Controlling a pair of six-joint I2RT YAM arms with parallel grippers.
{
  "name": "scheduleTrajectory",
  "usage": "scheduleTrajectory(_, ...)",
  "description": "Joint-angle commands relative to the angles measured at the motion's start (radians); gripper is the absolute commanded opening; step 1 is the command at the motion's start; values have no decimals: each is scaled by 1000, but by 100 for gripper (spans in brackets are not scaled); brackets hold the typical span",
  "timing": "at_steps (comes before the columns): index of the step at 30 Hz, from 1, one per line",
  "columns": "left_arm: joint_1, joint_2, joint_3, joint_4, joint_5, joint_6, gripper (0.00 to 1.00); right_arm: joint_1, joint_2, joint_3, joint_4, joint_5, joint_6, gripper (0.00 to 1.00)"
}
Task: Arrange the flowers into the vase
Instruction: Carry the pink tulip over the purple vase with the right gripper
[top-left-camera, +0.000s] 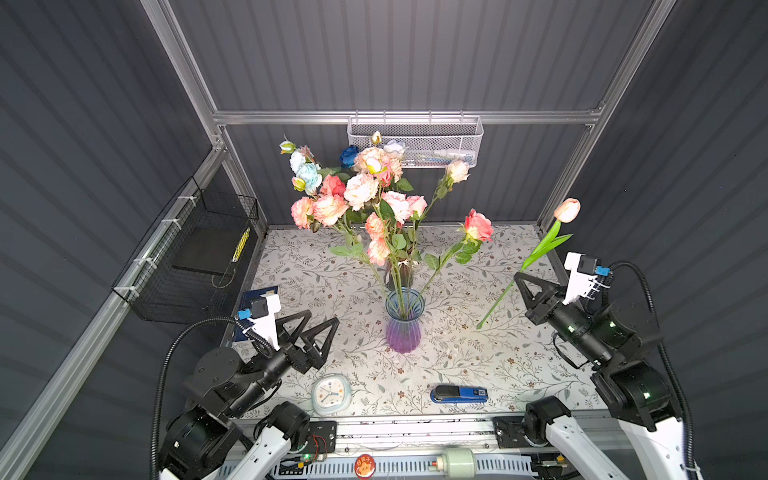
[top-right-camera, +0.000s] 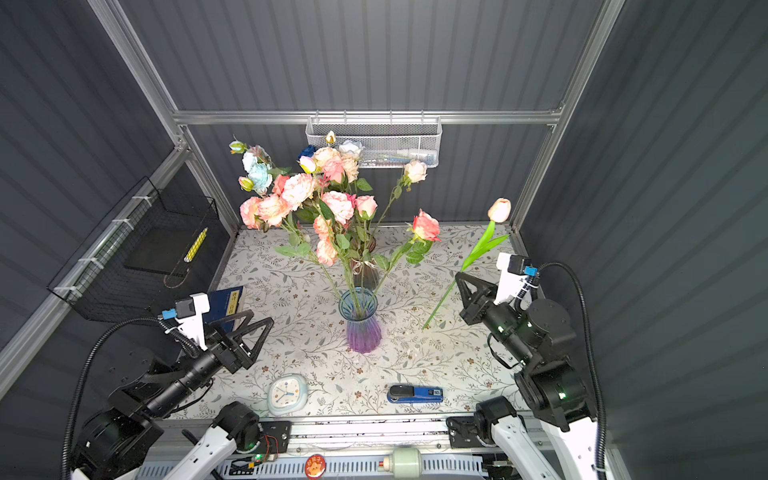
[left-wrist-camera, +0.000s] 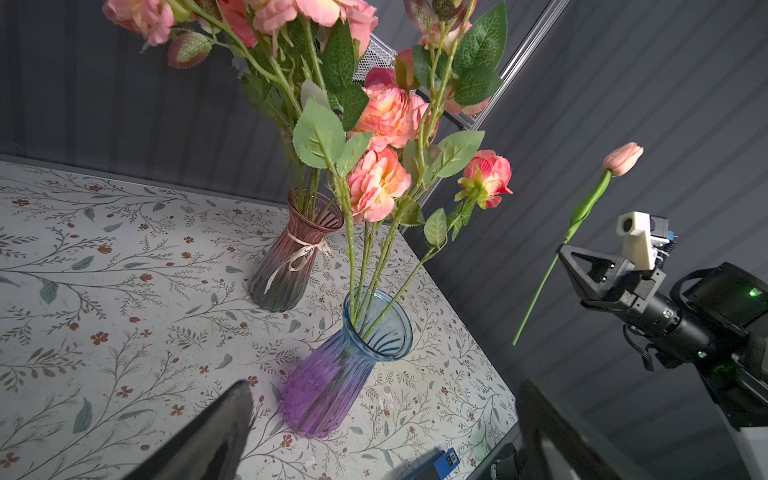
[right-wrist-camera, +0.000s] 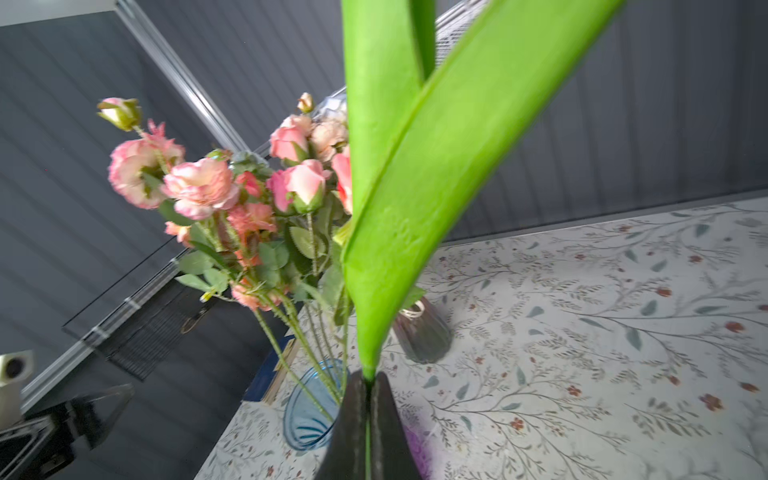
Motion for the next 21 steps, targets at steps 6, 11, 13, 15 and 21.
scheduleTrajectory(6, -4, 7, -1, -9, 13, 14, 100, 363, 103, 99, 113, 97, -70, 0)
scheduleTrajectory(11, -3, 7, -8, -8, 7, 7, 100, 594, 208, 104, 269, 276, -175, 0)
scheduleTrajectory(13, -3, 9, -9, -8, 7, 2, 100, 684, 251, 91, 361, 391, -247, 0)
scheduleTrajectory(15, -3, 11, -9, -11, 6, 2, 100, 776, 305, 80, 471, 522, -357, 0)
scheduleTrajectory(21, -4, 5, -10, -15, 0, 0, 100, 853, 477, 29, 783, 781, -619, 0)
